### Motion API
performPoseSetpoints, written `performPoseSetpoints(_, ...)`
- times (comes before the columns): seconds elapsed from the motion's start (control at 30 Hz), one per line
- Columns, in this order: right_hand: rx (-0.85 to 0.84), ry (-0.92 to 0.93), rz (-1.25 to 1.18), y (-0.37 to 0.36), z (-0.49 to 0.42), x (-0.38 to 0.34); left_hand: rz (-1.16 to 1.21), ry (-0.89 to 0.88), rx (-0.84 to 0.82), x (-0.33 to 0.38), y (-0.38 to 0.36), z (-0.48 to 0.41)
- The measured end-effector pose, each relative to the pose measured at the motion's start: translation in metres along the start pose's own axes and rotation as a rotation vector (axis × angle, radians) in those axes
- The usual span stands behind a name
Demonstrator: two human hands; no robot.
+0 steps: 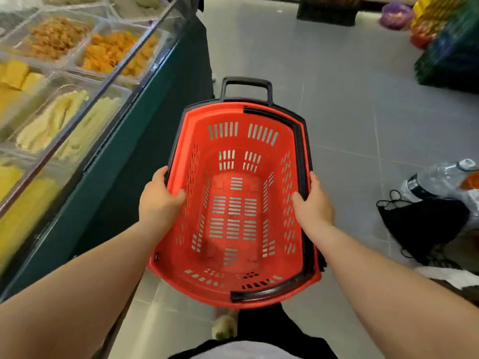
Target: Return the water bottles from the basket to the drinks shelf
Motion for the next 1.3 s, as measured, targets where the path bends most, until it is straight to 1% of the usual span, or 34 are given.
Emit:
performPoseSetpoints(0.13,-0.013,-0.044,0.021,-0.041,-0.076,-0.006,-0.064,-0.012,-0.052,0.024,-0.05,-0.076)
performPoseSetpoints(0.2,-0.016,-0.077,0.047,-0.061,-0.113,-0.009,-0.08,-0.003,-0.119,0.034,-0.076,-0.112)
performPoseSetpoints(0.4,-0.095,-0.169,0.12,-0.131,-0.218,-0.005,-0.134,0.132,-0.356,0.043,-0.158,-0.213)
performPoseSetpoints(0.57,-0.212,-0.217,0.147,-0.209,-0.284,0.025,-0.101,0.215,-0.377,0.02,-0.244,-0.276)
performPoseSetpoints(0.67,-0.253,-0.266,0.088,-0.264,-0.312,0.054,-0.094,0.231,-0.388,-0.007,-0.301,-0.304)
performPoseSetpoints(0.73,-0.249,-0.31,0.026,-0.295,-0.326,0.076,-0.064,0.228,-0.401,-0.025,-0.337,-0.318)
performPoseSetpoints(0.9,-0.315,-0.403,-0.083,-0.352,-0.346,0.12,-0.033,0.242,-0.43,-0.055,-0.405,-0.338)
performPoseSetpoints(1.03,-0.234,-0.337,-0.1,-0.377,-0.362,0.126,-0.042,0.235,-0.383,-0.068,-0.435,-0.357)
performPoseSetpoints(1.1,-0.229,-0.306,-0.065,-0.381,-0.378,0.123,-0.032,0.231,-0.368,-0.065,-0.444,-0.371)
performPoseSetpoints(1.17,-0.291,-0.311,-0.05,-0.38,-0.396,0.116,-0.063,0.224,-0.39,-0.056,-0.445,-0.388)
performPoseSetpoints(1.27,-0.407,-0.306,-0.006,-0.365,-0.411,0.096,-0.17,0.133,-0.456,-0.031,-0.434,-0.405)
performPoseSetpoints(1.3,-0.415,-0.288,0.019,-0.357,-0.412,0.086,-0.149,0.101,-0.475,-0.02,-0.427,-0.405)
Point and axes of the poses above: each hand's wrist, its own z-axis away from the middle knuckle, its own y-axis out of the back of the hand, x = y × z, the point moved 1 cm from there along -z, towards the middle knuckle, and after that the axes turned 6 degrees about x, right-handed, at the moved point
